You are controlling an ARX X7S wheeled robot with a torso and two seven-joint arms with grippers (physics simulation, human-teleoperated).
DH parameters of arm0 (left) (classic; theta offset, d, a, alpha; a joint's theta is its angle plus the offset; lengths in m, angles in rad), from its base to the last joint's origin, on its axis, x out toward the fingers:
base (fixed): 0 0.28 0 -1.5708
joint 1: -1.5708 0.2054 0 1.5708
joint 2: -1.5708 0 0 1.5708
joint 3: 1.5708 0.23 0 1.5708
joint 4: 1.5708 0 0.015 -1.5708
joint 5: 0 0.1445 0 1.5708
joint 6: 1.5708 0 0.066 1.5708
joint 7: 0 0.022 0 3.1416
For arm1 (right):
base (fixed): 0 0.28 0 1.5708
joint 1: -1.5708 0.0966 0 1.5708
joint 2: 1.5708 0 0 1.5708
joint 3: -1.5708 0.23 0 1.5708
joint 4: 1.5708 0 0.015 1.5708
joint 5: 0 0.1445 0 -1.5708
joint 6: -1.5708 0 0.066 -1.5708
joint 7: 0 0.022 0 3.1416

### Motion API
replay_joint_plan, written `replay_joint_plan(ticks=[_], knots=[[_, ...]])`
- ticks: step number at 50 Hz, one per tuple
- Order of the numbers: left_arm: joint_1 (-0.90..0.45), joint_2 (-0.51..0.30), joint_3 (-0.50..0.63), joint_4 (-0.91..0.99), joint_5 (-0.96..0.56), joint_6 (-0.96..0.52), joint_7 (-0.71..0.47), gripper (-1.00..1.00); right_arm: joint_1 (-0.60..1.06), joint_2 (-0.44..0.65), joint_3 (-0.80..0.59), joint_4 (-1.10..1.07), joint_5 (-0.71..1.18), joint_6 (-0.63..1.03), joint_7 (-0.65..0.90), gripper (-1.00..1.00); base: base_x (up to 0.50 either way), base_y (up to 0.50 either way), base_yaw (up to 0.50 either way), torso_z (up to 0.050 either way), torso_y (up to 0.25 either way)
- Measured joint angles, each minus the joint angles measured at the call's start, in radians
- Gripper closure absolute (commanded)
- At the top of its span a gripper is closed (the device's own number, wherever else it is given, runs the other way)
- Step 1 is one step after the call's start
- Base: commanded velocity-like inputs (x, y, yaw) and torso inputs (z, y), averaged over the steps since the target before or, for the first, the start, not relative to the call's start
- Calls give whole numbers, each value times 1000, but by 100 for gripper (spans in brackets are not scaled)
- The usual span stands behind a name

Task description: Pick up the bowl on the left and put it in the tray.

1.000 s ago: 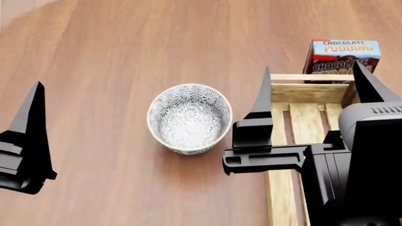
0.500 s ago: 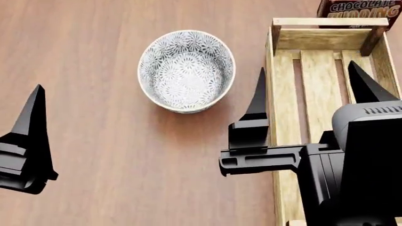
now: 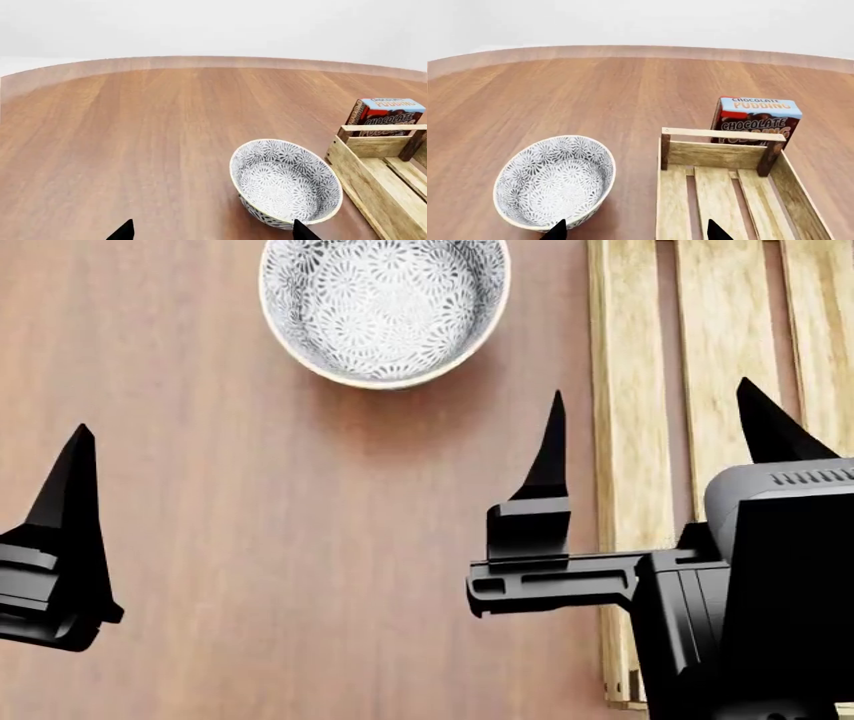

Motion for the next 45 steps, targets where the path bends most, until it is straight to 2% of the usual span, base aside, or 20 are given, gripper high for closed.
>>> replay_joint_plan(ticks=[7, 18, 33, 45], knots=[[6, -3, 5, -5, 3, 11, -4, -100, -7, 7, -10, 3, -4, -14, 1, -100, 0, 0, 0, 9, -250], [22, -10, 34, -24, 40, 18, -33, -100, 8, 48, -95, 16, -68, -65, -68, -100, 0, 0, 0, 0, -6], [81, -27, 77, -57, 106, 74, -29, -100, 221, 194, -545, 225, -387, -250, -431, -100, 0, 0, 0, 0, 0], [114, -45, 92, -66, 139, 123, -14, -100, 395, 231, -874, 485, -641, -440, -691, -100, 0, 0, 0, 0, 0]])
